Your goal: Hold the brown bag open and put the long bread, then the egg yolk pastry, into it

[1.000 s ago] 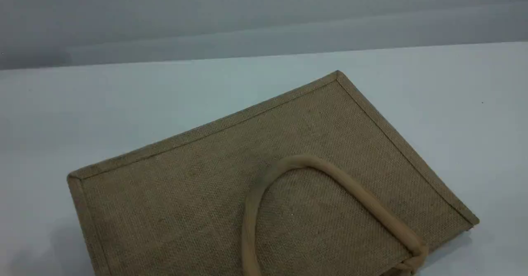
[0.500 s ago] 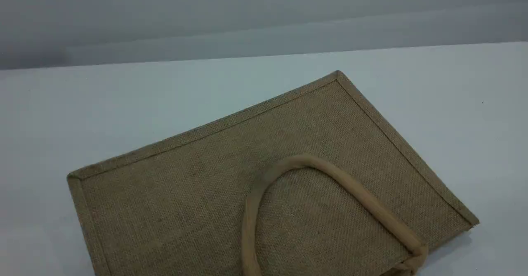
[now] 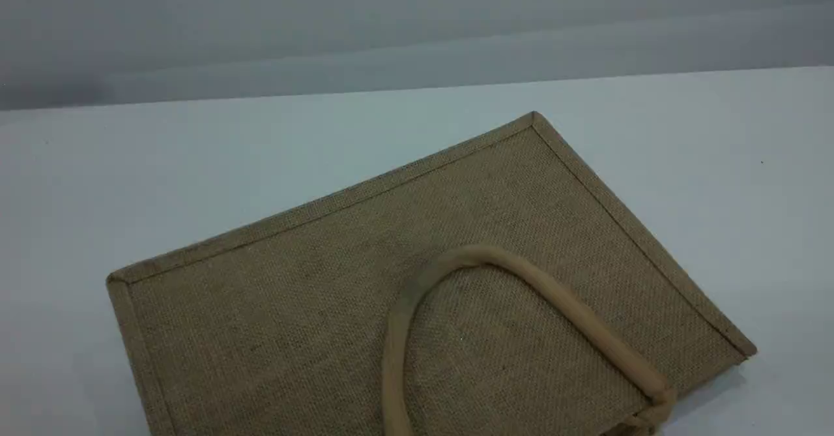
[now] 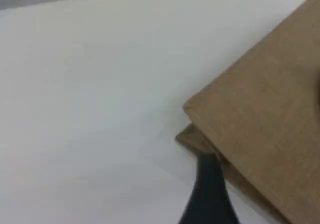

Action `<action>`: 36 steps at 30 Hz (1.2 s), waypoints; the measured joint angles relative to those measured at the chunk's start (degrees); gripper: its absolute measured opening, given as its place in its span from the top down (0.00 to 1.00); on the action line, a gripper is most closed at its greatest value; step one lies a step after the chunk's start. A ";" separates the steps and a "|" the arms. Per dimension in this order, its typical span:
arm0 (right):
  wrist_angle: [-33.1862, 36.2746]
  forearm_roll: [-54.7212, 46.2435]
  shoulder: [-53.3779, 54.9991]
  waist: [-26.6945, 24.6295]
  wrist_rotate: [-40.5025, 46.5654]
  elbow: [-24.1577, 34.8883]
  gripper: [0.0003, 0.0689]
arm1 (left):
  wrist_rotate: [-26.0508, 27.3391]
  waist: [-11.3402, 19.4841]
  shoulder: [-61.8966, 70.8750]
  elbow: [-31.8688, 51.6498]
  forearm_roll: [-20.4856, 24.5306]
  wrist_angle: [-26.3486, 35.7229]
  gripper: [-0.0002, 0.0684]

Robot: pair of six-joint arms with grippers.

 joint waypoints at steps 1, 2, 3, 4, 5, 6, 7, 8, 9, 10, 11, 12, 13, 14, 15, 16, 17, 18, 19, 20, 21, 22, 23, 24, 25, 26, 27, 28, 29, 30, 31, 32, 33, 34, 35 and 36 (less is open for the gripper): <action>0.00 0.00 0.00 -1.77 0.00 0.00 0.33 | 0.00 0.00 -0.09 0.00 -0.05 0.00 0.31; 0.00 0.00 0.00 -3.37 0.00 0.00 0.33 | 0.34 0.00 -0.09 0.00 -0.05 0.00 0.31; 0.00 0.00 0.00 -4.63 0.00 0.00 0.33 | 0.34 0.00 -0.09 0.00 -0.05 0.00 0.31; 0.00 0.00 0.00 -5.30 0.00 0.00 0.33 | 0.34 0.00 -0.09 0.00 -0.12 0.00 0.31; 0.00 0.00 0.00 -5.62 0.00 0.00 0.33 | 0.34 0.00 -0.03 0.00 -0.12 0.00 0.31; 0.00 0.00 0.00 -5.50 0.00 0.00 0.33 | 0.34 0.00 -0.03 0.00 -0.12 0.00 0.31; 0.00 0.00 0.00 -5.36 0.00 0.00 0.33 | 0.34 0.00 -0.03 0.00 -0.12 0.00 0.31; 0.00 0.00 0.00 -5.32 0.00 0.00 0.33 | 0.34 0.00 0.02 0.00 -0.12 0.00 0.31; 0.00 0.00 0.00 -5.32 0.00 0.00 0.33 | 0.34 0.00 0.04 0.00 -0.12 0.00 0.31; 0.00 0.00 0.00 -5.32 0.00 0.00 0.33 | 0.34 0.00 0.04 0.00 -0.12 0.00 0.31; 0.00 0.00 0.00 -5.32 0.00 0.00 0.33 | 0.34 0.00 0.04 0.00 -0.12 0.00 0.31; 0.00 0.00 0.00 -5.32 0.00 0.00 0.33 | 0.34 0.00 0.04 0.00 -0.12 -0.05 0.31; 0.00 0.00 0.00 -5.32 0.00 0.00 0.33 | 0.34 0.00 0.04 0.00 -0.12 -0.05 0.31; 0.00 0.00 0.00 -5.32 0.00 0.00 0.33 | 0.34 0.00 0.04 0.00 -0.12 -0.05 0.31; 0.00 0.00 0.00 -5.32 0.00 0.00 0.33 | 0.34 0.07 0.04 0.00 -0.12 -0.05 0.31; 0.00 0.00 0.00 -5.32 0.00 0.00 0.33 | 0.34 0.67 0.04 0.00 -0.15 -0.11 0.31; 0.00 0.00 0.00 -5.32 0.00 0.00 0.33 | 0.34 1.80 0.04 0.00 -0.18 -0.11 0.31; 0.00 0.00 0.00 -5.32 0.00 0.00 0.33 | 0.34 3.11 0.04 0.00 -0.18 -0.11 0.31; 0.00 0.00 0.00 -5.32 0.00 0.00 0.33 | 0.34 5.10 0.04 0.00 -0.18 -0.11 0.31; 0.00 0.00 0.00 -5.32 0.00 0.00 0.33 | 0.34 7.15 0.04 0.00 -0.18 -0.11 0.31; 0.00 0.00 0.00 -5.32 0.00 0.00 0.33 | 0.34 8.79 0.04 0.00 -0.18 -0.11 0.31; 0.00 0.00 0.00 -5.32 0.00 0.00 0.33 | 0.34 10.53 0.04 0.00 -0.18 -0.11 0.31; 0.00 0.00 0.00 -5.32 0.00 0.00 0.33 | 0.34 11.95 0.04 0.00 -0.18 -0.11 0.31; 0.00 0.00 0.00 -5.32 0.00 0.00 0.33 | 0.34 13.01 0.04 0.00 -0.18 -0.11 0.31; 0.00 0.00 0.00 -5.32 0.00 0.00 0.33 | 0.34 13.62 0.04 0.00 -0.18 -0.11 0.31; 0.00 0.00 0.00 -5.32 0.00 0.00 0.33 | 0.34 13.91 0.04 0.00 -0.23 -0.11 0.31; 0.00 0.00 0.00 -5.32 0.00 0.00 0.33 | 0.34 13.91 0.04 0.00 -0.23 -0.11 0.31; 0.00 0.00 0.00 -5.32 0.00 0.00 0.33 | 0.34 13.75 0.04 0.00 -0.23 -0.11 0.31; 0.00 0.00 0.00 -5.32 0.00 0.00 0.33 | 0.34 13.72 0.04 0.00 -0.29 -0.11 0.31; 0.00 0.00 0.00 -5.32 0.00 0.00 0.33 | 0.34 13.68 0.04 0.00 -0.29 -0.11 0.31; 0.00 0.00 0.00 -5.32 0.00 0.00 0.33 | 0.34 13.68 0.04 0.00 -0.29 -0.11 0.31; 0.00 0.00 0.00 -5.32 0.00 0.00 0.33 | 0.34 13.74 0.04 0.00 -0.29 -0.11 0.31; 0.00 0.00 0.00 -5.32 0.00 0.00 0.33 | 0.34 13.74 0.04 0.00 -0.29 -0.11 0.31; 0.00 0.00 0.00 -5.32 0.00 0.00 0.33 | 0.34 13.74 0.04 0.00 -0.29 -0.11 0.31; 0.00 0.00 0.00 -5.32 0.00 0.00 0.33 | 0.34 13.74 0.04 0.00 -0.29 -0.11 0.31; 0.00 0.00 0.00 -5.32 0.00 0.00 0.33 | 0.34 13.74 0.04 0.00 -0.29 -0.11 0.31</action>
